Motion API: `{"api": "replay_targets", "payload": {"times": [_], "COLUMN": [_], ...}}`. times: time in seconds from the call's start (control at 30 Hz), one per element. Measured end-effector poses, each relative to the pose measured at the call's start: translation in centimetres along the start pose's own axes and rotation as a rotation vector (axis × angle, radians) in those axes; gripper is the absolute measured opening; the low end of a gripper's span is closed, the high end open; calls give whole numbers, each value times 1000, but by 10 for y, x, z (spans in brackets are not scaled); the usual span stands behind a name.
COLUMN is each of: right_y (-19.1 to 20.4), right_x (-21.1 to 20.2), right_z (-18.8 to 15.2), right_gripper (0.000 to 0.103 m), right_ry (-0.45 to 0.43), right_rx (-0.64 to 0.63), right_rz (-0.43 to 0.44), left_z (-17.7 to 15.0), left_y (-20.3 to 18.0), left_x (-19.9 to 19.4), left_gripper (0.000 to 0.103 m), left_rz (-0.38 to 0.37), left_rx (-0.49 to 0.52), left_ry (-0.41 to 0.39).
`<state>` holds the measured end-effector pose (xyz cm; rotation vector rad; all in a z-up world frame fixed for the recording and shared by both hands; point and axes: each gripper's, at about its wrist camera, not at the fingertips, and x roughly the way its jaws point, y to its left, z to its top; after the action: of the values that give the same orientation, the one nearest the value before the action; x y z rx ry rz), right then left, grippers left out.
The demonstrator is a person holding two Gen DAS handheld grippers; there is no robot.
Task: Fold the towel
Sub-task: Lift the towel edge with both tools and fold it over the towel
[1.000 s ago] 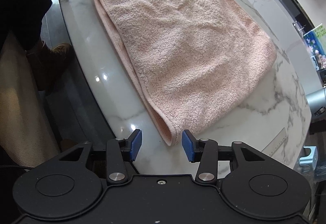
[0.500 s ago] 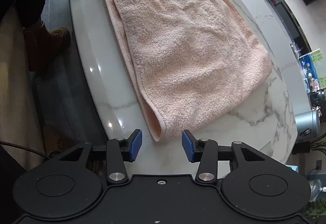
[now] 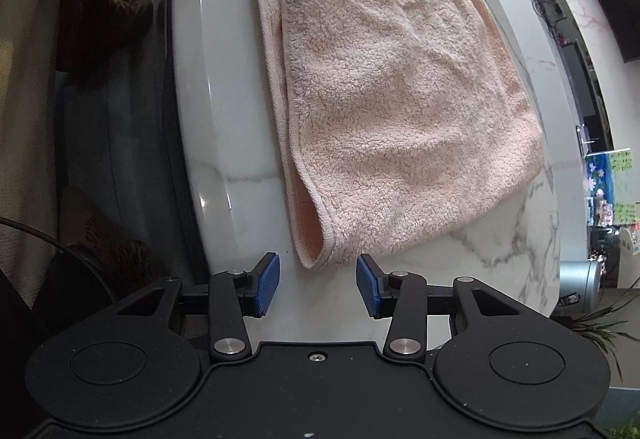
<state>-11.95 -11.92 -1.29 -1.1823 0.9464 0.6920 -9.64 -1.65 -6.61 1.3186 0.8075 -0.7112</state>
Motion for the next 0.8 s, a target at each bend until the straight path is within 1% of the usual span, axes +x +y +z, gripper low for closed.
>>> {"api": "replay_targets", "payload": {"times": [0.1, 0.23, 0.3, 0.37, 0.4, 0.43, 0.5, 0.63, 0.8], "right_y": [-1, 0, 0, -1, -1, -1, -1, -7, -16], "right_x": [3, 5, 5, 6, 6, 6, 6, 4, 1], "right_z": [2, 5, 6, 5, 5, 5, 4, 4, 6], "right_gripper": [41, 41, 37, 24, 21, 17, 15, 9, 6], "right_ry": [-3, -15, -22, -31, -33, -32, -34, -35, -28], "right_rx": [-5, -45, -61, -56, -56, -56, -57, -28, -4], "right_rz": [-14, -31, -30, -10, -2, 3, 10, 38, 64], "left_z": [2, 4, 5, 5, 5, 4, 2, -2, -5], "left_y": [1, 1, 2, 5, 6, 8, 9, 13, 19], "left_x": [1, 4, 5, 6, 6, 6, 6, 6, 3], "left_gripper": [32, 31, 30, 28, 23, 21, 20, 13, 12], "left_rz": [9, 28, 35, 18, 5, -6, -17, -44, -76], "left_rx": [8, 22, 25, 11, 3, -5, -14, -32, -75], "left_ry": [0, -2, -6, -10, -12, -14, -21, -32, -51]}}
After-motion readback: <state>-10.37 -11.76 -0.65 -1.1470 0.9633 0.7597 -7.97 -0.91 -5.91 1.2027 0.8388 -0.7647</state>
